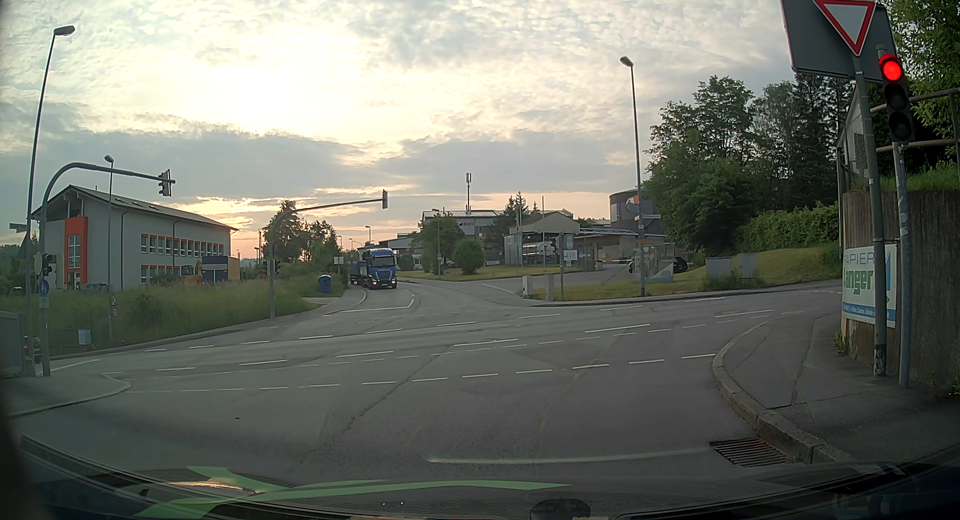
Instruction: Follow the waypoints while adhering to traffic rules and regulations
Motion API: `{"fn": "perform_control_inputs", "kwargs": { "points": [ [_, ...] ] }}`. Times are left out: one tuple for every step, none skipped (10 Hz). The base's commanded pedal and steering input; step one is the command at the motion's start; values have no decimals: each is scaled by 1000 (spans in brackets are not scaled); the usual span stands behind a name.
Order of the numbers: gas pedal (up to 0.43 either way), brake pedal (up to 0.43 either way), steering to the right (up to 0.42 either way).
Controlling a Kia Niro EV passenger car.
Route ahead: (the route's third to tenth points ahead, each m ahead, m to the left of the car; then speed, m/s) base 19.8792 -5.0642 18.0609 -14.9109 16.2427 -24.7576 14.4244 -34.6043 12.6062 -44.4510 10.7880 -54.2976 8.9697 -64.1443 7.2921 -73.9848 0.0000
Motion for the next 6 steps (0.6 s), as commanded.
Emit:
{"fn": "perform_control_inputs", "kwargs": {
  "points": [
    [0, 402, 4],
    [0, 396, 4],
    [0, 396, 4],
    [0, 396, 4],
    [0, 396, 4],
    [0, 396, 4]
  ]
}}
